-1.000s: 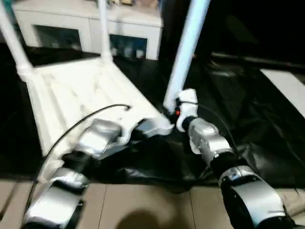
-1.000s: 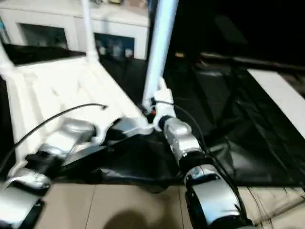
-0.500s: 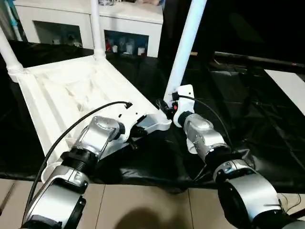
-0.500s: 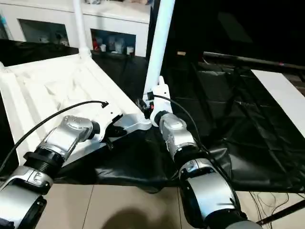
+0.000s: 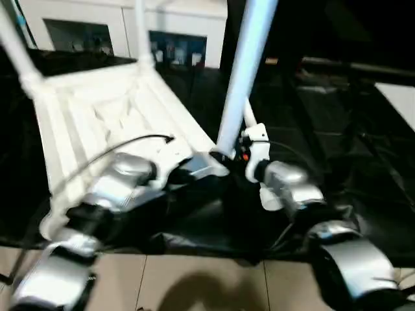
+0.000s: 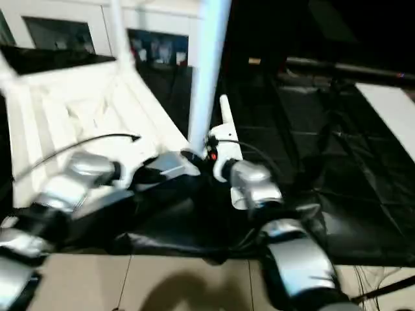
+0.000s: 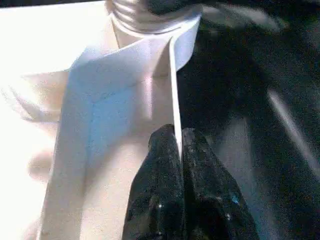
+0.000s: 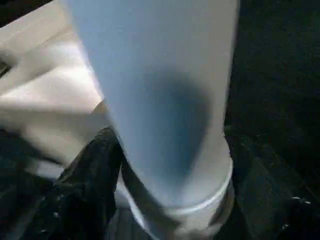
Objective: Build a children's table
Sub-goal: Insert table leg to table base
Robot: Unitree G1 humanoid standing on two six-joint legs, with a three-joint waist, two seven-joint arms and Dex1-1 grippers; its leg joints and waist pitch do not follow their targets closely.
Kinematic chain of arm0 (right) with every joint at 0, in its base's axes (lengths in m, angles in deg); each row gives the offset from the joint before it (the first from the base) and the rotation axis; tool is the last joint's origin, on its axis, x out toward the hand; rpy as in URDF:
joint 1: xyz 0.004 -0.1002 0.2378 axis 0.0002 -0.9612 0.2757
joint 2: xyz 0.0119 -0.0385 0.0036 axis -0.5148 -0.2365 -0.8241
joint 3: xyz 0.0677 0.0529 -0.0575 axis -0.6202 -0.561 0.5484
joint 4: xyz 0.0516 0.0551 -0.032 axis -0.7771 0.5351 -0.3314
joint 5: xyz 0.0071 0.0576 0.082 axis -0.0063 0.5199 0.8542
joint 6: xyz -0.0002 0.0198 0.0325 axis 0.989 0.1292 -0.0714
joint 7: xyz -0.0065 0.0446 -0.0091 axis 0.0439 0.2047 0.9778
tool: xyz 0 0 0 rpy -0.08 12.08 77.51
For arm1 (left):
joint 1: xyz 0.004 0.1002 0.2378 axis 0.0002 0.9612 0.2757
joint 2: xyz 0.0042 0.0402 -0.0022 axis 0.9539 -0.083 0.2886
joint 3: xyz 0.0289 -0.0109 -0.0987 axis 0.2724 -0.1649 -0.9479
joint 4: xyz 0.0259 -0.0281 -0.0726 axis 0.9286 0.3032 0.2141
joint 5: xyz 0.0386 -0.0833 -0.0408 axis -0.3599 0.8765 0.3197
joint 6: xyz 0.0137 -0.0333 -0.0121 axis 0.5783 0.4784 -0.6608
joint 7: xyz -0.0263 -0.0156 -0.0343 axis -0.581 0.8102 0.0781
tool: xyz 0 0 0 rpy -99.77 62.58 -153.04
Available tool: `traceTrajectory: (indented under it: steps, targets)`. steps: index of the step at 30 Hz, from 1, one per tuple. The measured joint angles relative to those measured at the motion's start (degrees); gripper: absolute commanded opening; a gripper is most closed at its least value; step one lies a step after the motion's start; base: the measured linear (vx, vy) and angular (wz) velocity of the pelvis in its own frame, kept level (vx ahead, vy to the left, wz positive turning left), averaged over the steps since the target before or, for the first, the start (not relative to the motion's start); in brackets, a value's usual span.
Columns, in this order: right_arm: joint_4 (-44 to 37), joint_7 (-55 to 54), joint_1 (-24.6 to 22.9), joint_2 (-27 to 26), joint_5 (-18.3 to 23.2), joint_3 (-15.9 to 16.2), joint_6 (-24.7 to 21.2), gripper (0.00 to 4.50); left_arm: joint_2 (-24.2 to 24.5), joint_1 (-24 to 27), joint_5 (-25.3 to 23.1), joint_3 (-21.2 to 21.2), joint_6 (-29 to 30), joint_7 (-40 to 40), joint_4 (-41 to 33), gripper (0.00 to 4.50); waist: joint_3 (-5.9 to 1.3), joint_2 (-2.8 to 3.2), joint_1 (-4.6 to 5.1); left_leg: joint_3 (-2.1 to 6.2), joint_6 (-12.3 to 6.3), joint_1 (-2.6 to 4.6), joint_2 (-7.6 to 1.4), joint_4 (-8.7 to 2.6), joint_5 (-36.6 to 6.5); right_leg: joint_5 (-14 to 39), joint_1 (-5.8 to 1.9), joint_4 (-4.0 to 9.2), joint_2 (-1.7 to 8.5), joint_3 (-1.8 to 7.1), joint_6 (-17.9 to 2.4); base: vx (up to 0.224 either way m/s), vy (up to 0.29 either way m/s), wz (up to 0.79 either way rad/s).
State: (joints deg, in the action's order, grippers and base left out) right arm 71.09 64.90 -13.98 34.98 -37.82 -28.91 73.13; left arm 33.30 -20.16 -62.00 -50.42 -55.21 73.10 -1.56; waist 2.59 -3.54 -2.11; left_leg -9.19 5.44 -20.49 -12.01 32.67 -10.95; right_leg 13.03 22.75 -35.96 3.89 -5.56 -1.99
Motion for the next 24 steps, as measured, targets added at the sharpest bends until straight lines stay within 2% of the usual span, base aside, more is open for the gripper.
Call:
traceTrajectory:
  steps: [3,6,9,20,24]
  targets:
    - [-3.28,6.29,-2.39,1.89,-0.82,2.2,-0.45,3.48,2.13,1.24,0.88,-0.01,-2.19,4.07,-1.76,0.0,0.0,-0.01,-0.18,-0.17,-0.38,-0.5,0.01,0.12,-0.06,0.02,0.41,-0.04,0.01,0.05,-0.04,0.0,0.0,0.0]
    - [-8.37,13.31,-5.0,5.38,-1.41,5.16,-1.02,3.48,4.13,2.39,1.81,0.12,-5.88,7.87,-2.09,0.0,0.0,-0.01,-0.67,-0.34,-0.56,-0.53,0.0,0.31,-0.16,0.04,0.41,-0.05,0.1,0.1,-0.07,0.0,0.0,0.0]
    - [-10.78,17.11,-6.64,6.51,-1.5,6.26,-1.14,3.48,4.6,3.34,2.75,0.07,-6.24,10.31,-2.84,0.0,0.01,0.0,-1.03,-0.53,-0.56,-0.51,-0.02,0.51,-0.16,0.04,0.4,-0.18,0.25,0.14,-0.07,0.0,0.0,0.0]
    - [-15.47,20.49,-9.39,6.39,-1.39,6.95,-1.37,3.48,5.64,4.33,3.72,0.48,-7.88,14.42,-3.3,0.0,0.11,0.13,-1.4,-0.75,-0.54,-0.54,-0.22,0.99,-0.13,-0.09,0.31,-0.33,0.42,0.19,0.09,0.0,0.0,0.0]
    - [-15.5,20.47,-9.42,6.3,-1.31,6.88,-1.67,3.11,5.73,4.36,3.74,0.45,-7.93,14.77,-3.3,0.0,0.1,0.13,-1.43,-0.75,-0.55,-0.54,-0.22,0.99,-0.13,-0.08,0.32,-0.34,0.42,0.19,0.09,0.0,0.0,0.0]
